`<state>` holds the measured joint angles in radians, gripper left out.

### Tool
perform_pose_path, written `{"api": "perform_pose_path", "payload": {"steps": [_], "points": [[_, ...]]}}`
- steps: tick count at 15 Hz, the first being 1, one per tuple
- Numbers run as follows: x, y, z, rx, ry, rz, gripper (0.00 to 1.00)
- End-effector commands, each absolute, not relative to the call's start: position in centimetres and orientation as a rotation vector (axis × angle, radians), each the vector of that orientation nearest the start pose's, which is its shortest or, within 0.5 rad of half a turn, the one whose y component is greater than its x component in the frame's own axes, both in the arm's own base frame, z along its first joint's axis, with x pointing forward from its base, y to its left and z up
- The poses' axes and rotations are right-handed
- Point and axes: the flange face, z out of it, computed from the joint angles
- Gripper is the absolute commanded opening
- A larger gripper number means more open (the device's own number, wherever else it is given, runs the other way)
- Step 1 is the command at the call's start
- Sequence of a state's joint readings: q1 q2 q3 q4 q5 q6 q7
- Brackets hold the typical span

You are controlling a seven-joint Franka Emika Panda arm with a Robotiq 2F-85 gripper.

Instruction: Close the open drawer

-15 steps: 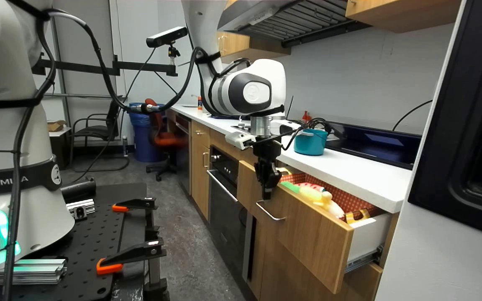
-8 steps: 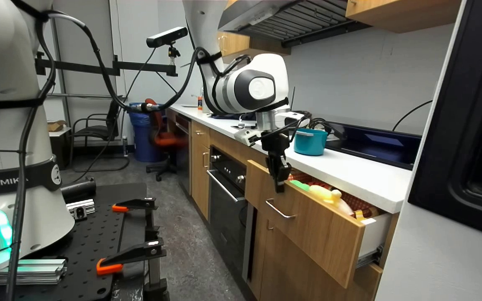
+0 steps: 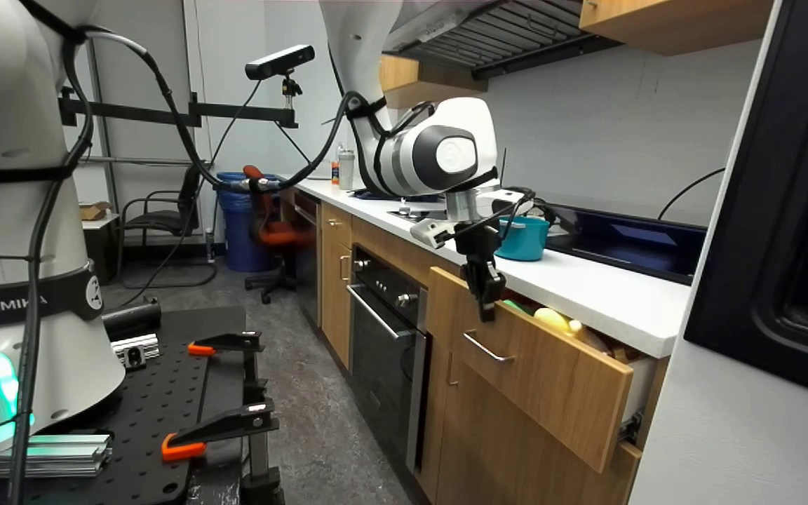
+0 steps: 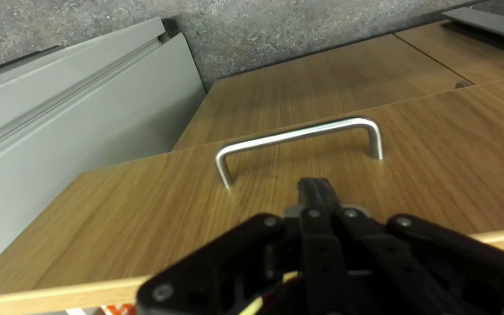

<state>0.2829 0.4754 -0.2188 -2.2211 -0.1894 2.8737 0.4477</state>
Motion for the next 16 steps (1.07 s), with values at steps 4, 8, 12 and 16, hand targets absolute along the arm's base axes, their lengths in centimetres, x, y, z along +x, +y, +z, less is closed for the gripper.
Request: {"api": "perform_pose_path", "payload": {"steps": [4, 8, 12, 16], "points": [[59.9, 4.8, 17.7, -3.214, 0.337, -0.45, 0.0], [60.8, 4.9, 17.9, -3.211, 0.345, -0.48, 0.0], [60.5, 5.0, 18.1, -3.221, 0.346, -0.481, 0.0], [59.7, 5.7, 18.6, -3.23, 0.318, -0.451, 0.0]]}}
